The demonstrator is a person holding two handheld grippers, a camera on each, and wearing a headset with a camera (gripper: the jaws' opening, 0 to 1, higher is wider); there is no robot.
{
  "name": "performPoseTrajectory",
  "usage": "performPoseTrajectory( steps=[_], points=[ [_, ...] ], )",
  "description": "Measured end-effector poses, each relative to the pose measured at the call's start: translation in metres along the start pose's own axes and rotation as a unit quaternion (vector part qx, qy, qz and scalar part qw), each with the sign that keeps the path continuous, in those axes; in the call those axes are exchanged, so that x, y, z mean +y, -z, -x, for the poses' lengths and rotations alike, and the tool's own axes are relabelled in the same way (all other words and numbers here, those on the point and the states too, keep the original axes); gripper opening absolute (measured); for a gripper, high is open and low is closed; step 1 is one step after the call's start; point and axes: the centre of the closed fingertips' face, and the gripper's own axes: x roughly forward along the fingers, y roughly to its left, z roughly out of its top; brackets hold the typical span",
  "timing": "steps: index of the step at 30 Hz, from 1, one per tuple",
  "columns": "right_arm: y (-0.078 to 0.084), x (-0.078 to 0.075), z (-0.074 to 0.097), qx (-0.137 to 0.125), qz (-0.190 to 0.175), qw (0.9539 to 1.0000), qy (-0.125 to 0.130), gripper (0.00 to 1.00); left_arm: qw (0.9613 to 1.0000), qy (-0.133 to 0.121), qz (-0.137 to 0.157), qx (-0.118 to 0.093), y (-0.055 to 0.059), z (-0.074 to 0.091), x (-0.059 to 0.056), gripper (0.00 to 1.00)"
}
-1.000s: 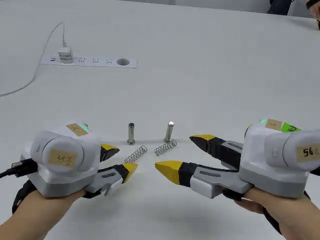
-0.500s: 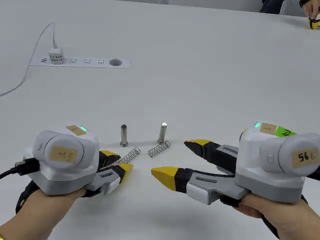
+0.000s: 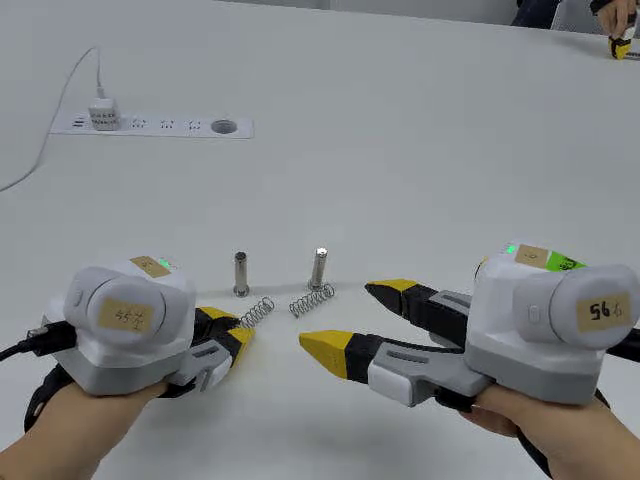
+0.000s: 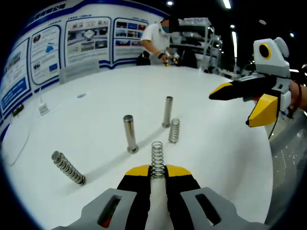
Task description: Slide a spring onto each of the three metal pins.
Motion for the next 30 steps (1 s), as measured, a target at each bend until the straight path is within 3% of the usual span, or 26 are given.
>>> performPoseTrajectory(
  steps=[7, 11, 21, 30],
  points=[
    [-0.003, -0.002, 0.001, -0.004, -0.015, 0.9999, 0.002, 0.57, 0.9999, 0.005, -0.015, 0.004, 0.002, 0.003, -0.001, 0.10],
    [-0.004, -0.001, 0.001, -0.006, -0.017, 0.9998, 0.000, 0.57, 0.9998, 0.011, -0.019, -0.005, 0.000, 0.010, -0.006, 0.10],
    [-0.015, 0.006, -0.004, -0.016, -0.035, 0.9992, -0.012, 0.55, 0.9987, 0.009, -0.019, -0.046, -0.019, 0.035, -0.010, 0.10],
    [-0.029, 0.017, -0.011, -0.029, -0.066, 0.9966, -0.039, 0.50, 0.9958, 0.016, -0.026, -0.087, -0.032, 0.055, -0.019, 0.10]
  ],
)
